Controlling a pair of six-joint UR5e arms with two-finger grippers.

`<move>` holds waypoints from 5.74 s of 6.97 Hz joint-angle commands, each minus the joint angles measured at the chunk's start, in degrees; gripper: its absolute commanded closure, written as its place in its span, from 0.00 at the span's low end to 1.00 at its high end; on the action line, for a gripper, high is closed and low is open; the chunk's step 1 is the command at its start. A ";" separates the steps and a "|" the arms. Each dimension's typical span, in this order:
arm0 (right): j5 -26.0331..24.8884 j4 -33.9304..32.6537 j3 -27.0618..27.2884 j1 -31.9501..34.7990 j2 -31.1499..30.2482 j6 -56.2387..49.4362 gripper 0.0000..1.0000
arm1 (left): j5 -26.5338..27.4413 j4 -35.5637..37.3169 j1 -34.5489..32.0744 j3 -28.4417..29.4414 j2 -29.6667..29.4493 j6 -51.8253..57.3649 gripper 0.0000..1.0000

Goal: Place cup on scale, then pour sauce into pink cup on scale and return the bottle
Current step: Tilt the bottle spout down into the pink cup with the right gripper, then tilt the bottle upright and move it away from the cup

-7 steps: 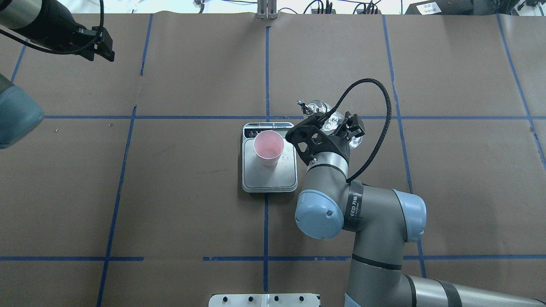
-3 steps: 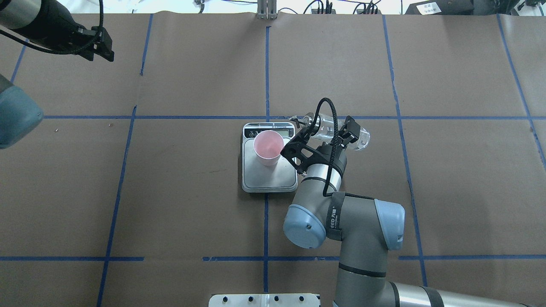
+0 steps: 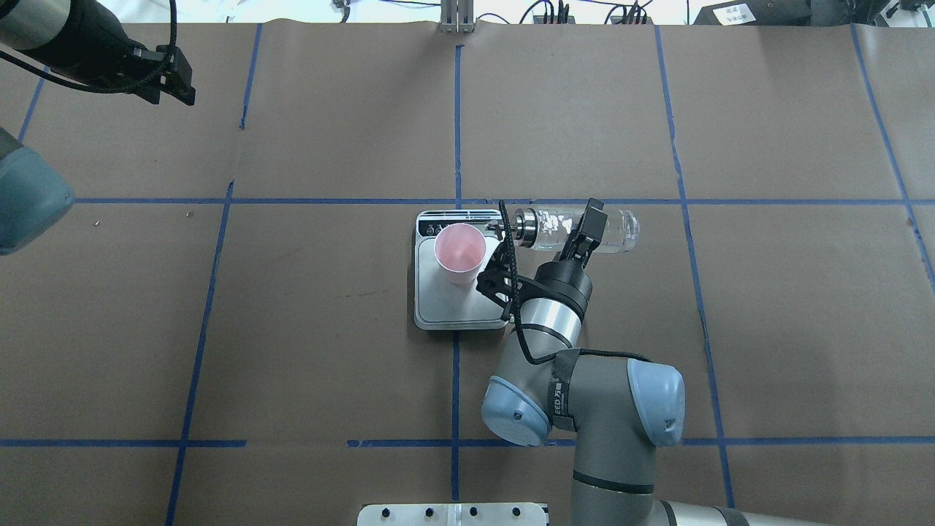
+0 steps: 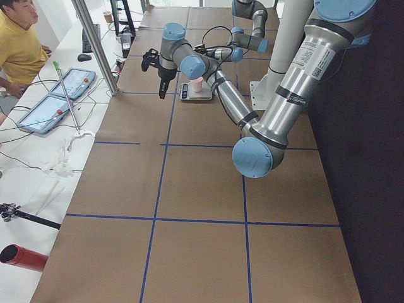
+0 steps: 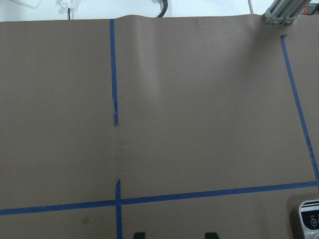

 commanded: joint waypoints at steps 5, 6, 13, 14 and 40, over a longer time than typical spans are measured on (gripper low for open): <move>-2.42 -2.78 -1.37 0.40 1.35 -8.65 1.00 | -0.08 -0.09 0.09 -0.44 0.70 0.00 0.49; -2.50 -2.79 -1.81 0.58 1.62 -9.87 1.00 | -0.08 0.00 0.09 -0.44 0.70 0.00 0.49; -6.81 -3.14 -1.99 0.76 2.14 -27.09 1.00 | -0.08 0.00 0.09 -0.44 0.70 0.00 0.49; -7.42 -3.14 -1.99 0.84 2.15 -27.90 1.00 | -0.08 0.00 0.09 -0.44 0.70 0.00 0.49; 1.19 36.17 5.21 1.11 -16.96 46.13 1.00 | -0.26 0.09 0.00 -1.05 0.79 -0.09 0.47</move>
